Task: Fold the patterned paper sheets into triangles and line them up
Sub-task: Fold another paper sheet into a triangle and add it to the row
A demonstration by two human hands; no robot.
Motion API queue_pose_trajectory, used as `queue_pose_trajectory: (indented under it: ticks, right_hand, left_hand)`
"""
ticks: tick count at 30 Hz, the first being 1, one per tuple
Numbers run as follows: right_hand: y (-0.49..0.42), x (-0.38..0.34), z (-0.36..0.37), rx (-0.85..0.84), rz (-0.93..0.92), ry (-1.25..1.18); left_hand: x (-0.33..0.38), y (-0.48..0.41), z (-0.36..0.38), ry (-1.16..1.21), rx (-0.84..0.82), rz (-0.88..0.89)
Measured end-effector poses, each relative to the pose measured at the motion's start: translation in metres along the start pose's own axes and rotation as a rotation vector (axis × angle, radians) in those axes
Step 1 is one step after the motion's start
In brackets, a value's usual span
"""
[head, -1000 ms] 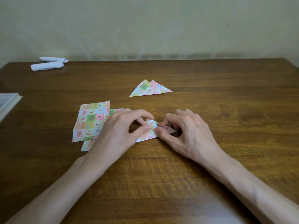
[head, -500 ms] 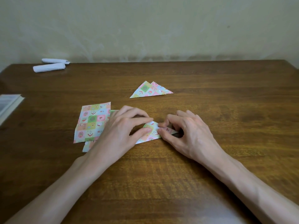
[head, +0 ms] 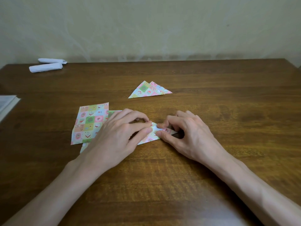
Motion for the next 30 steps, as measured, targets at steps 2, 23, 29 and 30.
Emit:
queue_pose_trajectory:
  ticks: [2,23,29,30]
  right_hand:
    - [0.000,0.001,0.000,0.000,0.002,-0.003]
    - [0.002,-0.002,0.004,0.066,0.080,0.086]
    - [0.002,-0.003,0.003,0.052,0.097,0.077]
    - [0.002,-0.003,0.003,0.053,0.100,0.068]
  left_hand:
    - [-0.001,-0.001,0.000,0.000,0.031,-0.003]
    - [-0.016,-0.007,0.000,0.163,-0.148,0.001]
    - [-0.020,-0.005,-0.004,0.200,-0.265,0.008]
    - [-0.021,-0.005,-0.004,0.210,-0.286,0.006]
Point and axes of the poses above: each hand's wrist, its own y-axis away from the middle knuckle, its own z-axis out of the palm, x = y × z, the point moved 6 cm from there along -y, towards the middle knuckle, and after that the axes turned 6 degrees about -y, right-handed, at the moved point
